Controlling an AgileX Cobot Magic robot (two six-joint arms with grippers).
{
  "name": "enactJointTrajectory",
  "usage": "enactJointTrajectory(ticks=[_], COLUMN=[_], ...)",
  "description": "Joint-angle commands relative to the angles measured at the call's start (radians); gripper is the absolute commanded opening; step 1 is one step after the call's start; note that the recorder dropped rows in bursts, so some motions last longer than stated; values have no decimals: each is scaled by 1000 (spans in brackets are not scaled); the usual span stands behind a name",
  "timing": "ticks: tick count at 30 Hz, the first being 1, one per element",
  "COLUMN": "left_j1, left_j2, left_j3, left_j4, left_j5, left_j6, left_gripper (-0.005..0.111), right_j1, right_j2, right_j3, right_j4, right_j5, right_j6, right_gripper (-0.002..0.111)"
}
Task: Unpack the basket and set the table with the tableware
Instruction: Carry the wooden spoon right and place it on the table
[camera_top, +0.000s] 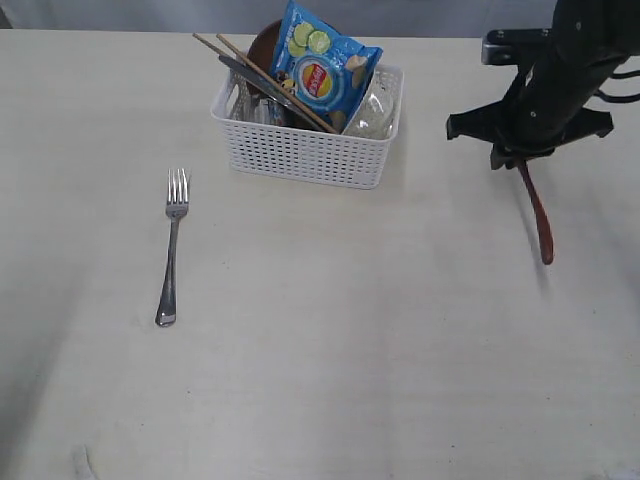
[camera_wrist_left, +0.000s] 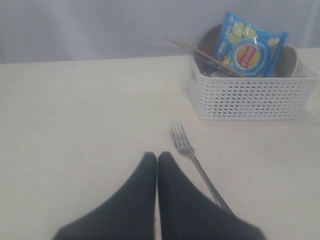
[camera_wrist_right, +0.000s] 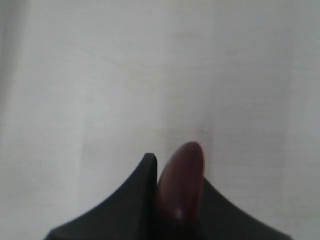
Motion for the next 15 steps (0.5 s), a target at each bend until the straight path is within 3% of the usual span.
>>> enactJointTrajectory(ticks=[1,11,15], left_j1=[-6,-6,-6], left_j2=[-3,-3,-3], left_j3=[3,3,3], left_j4=[1,1,1], left_j5=[-2,-2,-2], left_j6=[-3,-3,-3], left_gripper=[0,0,0], right_j1=[-5,-5,-5], right_j2=[12,72,72], right_j3=[48,48,48], right_j4=[-20,-18,-18], right_j5=[-60,-53,-69], right_j6=[9,9,9], right_gripper=[0,0,20])
